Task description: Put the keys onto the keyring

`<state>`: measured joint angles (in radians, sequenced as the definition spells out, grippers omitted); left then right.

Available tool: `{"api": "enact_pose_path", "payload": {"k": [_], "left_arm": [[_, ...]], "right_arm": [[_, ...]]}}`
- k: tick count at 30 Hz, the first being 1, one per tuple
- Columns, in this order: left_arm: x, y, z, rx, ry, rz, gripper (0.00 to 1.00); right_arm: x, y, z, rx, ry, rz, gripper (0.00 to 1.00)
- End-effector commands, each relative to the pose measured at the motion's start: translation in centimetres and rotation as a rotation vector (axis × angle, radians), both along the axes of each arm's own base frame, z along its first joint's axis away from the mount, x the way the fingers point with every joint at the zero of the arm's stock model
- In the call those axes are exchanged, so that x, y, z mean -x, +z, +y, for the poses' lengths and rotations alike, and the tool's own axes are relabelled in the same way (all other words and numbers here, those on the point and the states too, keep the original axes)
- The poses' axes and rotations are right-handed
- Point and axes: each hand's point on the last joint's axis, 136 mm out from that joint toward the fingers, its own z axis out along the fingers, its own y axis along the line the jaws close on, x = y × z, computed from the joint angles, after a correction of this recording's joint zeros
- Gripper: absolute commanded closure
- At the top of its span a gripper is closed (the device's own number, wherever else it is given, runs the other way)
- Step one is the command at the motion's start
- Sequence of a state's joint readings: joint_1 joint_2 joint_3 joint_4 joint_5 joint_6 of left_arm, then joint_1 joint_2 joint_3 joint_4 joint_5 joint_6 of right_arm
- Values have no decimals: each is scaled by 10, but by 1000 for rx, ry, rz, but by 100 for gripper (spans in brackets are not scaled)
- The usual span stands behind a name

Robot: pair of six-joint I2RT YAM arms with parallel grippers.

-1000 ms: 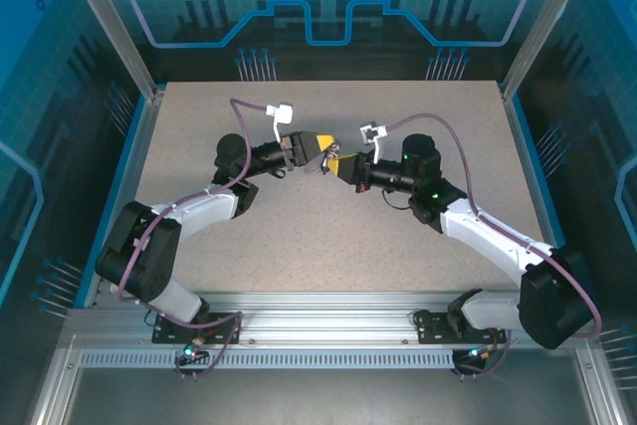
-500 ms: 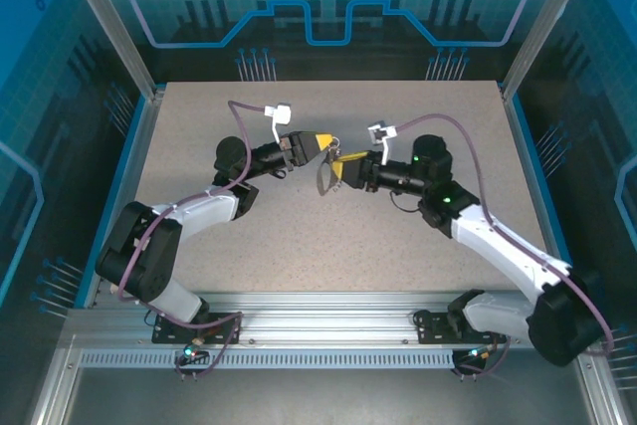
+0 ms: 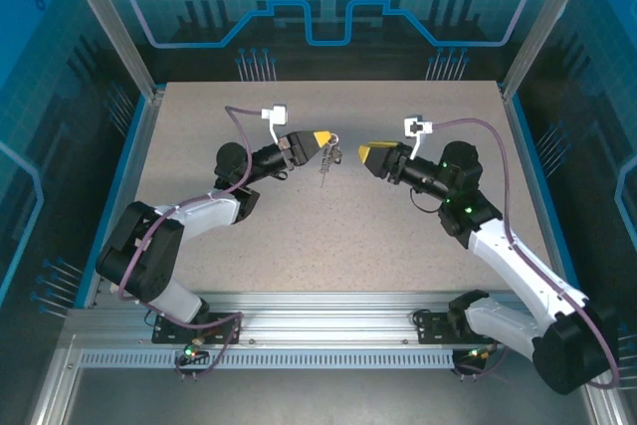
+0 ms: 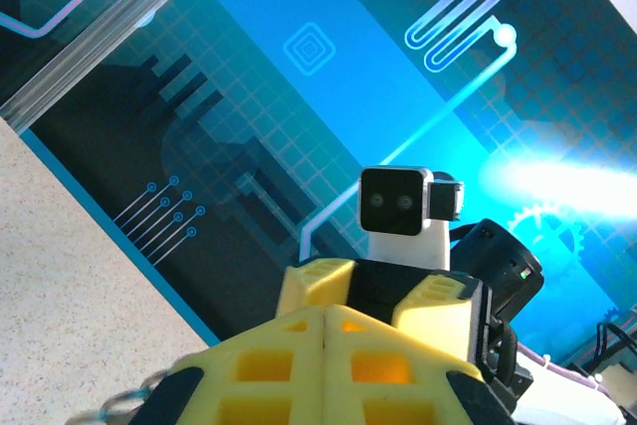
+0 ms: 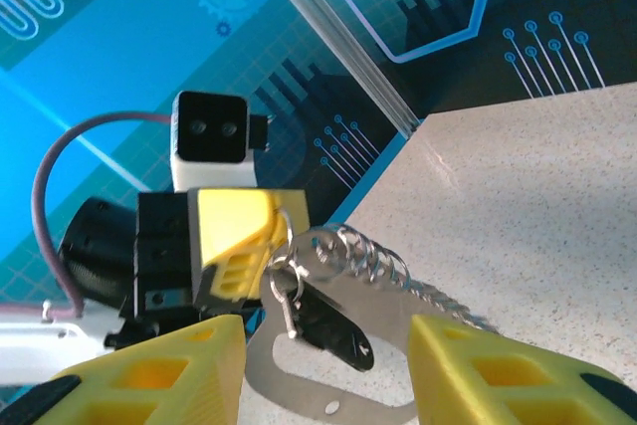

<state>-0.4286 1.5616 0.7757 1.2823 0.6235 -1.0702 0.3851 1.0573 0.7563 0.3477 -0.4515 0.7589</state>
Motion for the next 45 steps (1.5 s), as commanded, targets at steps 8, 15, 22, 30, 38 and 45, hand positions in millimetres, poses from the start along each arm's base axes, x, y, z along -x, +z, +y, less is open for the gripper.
{"api": "enact_pose_path", "payload": {"k": [8, 15, 22, 30, 38, 45], "left_arm": [[3, 14, 1, 99, 60, -2, 100], [4, 14, -1, 106, 64, 0, 100], [3, 14, -2, 106, 63, -1, 100], [1, 15, -3, 107, 63, -3, 100], [0, 16, -4, 106, 64, -9, 100], [0, 16, -4, 104, 65, -12, 100]], "right_arm": [[-23, 46, 30, -138, 48, -71, 54], [-24, 47, 43, -144, 72, -77, 57], [-24, 41, 44, -140, 78, -67, 63], [-23, 36, 50, -134, 108, -58, 64], [-21, 16, 51, -118, 113, -20, 68], [-20, 11, 52, -116, 117, -11, 71]]}}
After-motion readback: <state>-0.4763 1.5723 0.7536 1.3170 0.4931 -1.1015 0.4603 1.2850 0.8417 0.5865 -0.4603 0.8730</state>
